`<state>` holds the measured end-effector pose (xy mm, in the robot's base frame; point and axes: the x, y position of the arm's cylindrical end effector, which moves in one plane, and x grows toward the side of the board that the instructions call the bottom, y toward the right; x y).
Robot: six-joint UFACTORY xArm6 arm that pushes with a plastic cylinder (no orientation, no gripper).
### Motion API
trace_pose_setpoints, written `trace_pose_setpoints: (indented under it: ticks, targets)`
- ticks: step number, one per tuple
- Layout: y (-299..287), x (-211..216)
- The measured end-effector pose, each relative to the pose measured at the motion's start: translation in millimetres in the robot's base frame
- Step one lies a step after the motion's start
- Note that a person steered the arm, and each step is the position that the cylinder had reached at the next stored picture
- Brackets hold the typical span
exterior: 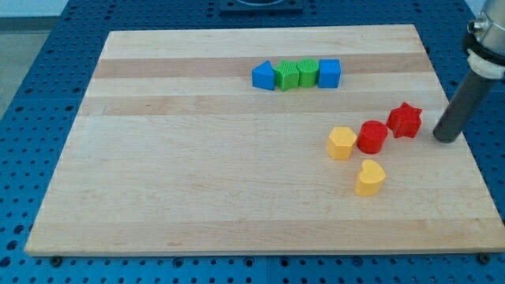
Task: Slide the red star into the red circle
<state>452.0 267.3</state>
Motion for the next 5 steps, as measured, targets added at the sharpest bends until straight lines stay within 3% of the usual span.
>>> trace_pose_setpoints:
  ticks: [2,5]
  targets:
    - [-6.0,-35.5]
    - [-27.3,-35.0]
